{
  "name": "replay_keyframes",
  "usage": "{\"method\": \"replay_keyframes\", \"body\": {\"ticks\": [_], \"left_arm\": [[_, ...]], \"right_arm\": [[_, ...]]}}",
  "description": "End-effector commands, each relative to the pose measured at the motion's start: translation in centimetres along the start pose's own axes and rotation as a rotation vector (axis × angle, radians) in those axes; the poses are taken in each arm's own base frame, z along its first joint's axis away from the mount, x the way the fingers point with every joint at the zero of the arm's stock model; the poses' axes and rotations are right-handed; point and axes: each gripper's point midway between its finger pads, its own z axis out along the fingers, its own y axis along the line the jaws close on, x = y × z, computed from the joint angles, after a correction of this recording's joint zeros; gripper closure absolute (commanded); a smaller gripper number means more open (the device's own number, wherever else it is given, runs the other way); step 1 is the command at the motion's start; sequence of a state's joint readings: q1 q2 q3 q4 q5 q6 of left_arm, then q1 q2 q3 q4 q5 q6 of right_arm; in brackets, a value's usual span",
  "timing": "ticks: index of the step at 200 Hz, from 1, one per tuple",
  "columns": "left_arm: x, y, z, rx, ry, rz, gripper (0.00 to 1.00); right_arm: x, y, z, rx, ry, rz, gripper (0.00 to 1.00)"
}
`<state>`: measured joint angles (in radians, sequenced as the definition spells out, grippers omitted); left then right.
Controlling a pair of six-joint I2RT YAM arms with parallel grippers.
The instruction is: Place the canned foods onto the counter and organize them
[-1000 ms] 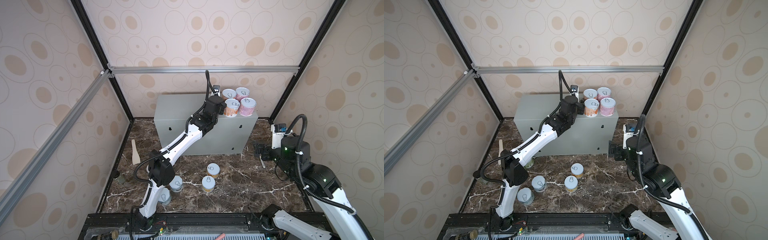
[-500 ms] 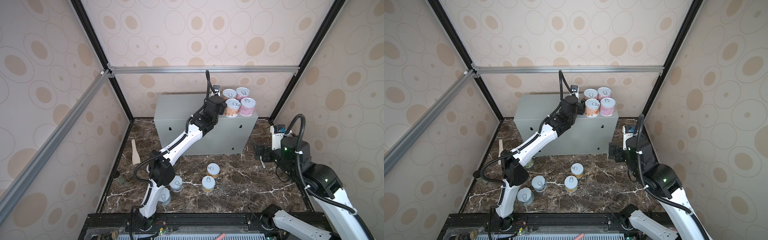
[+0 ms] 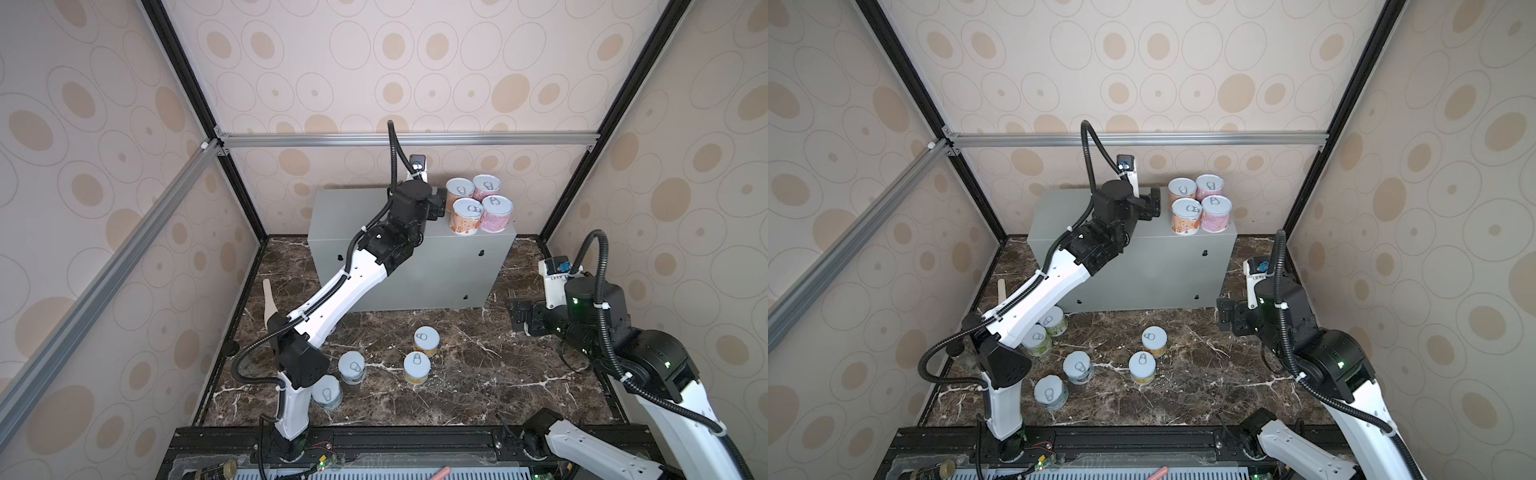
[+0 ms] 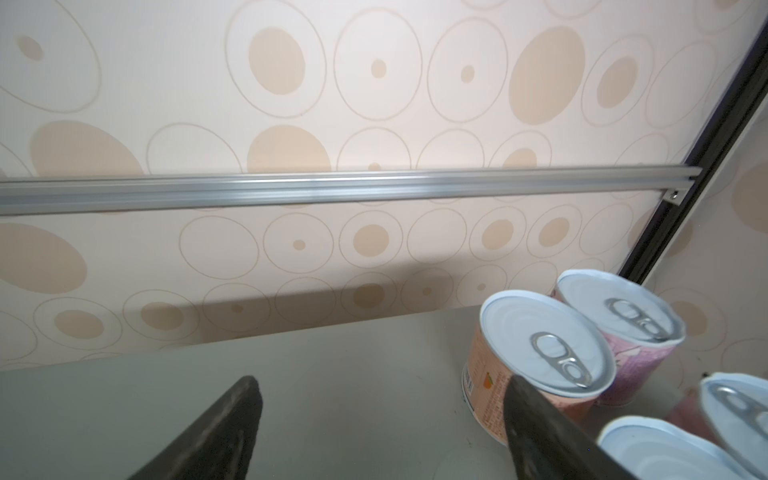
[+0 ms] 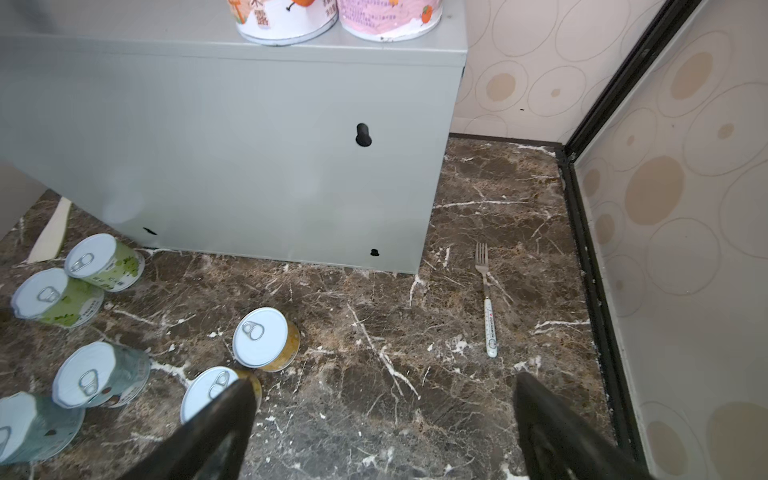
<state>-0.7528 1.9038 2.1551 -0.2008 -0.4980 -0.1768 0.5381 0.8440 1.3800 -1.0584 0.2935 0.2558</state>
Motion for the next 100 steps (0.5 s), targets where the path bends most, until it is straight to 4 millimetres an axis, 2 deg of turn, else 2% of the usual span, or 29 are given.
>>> {"method": "replay_keyframes", "body": {"ticks": [1, 26, 46, 82, 100], "left_arm": [[-2.1, 1.8, -2.1, -0.025, -0.036, 0.008, 0.07], [-2.3, 3.4, -4.3, -0.037, -0.036, 0.02, 0.01], [-1.3, 4.7, -6.2, -0.035, -0.021, 0.034, 0.01], [1.7, 7.3, -10.0, -0.027, 0.013, 0.022, 0.01], [3.9, 8.5, -11.8, -0.018, 0.052, 0.011, 0.01]], "right_arm": [[1.4, 1.2, -0.5, -0.08, 0.054, 0.034, 0.02], [3.2, 2.4, 0.3, -0.129, 0.111, 0.04, 0.01], [4.3, 3.0, 0.9, -0.129, 0.137, 0.019, 0.01], [6.4, 5.3, 2.7, -0.142, 0.187, -0.042, 0.01], [7.6, 7.1, 3.9, -0.159, 0.216, -0.081, 0.01]]}}
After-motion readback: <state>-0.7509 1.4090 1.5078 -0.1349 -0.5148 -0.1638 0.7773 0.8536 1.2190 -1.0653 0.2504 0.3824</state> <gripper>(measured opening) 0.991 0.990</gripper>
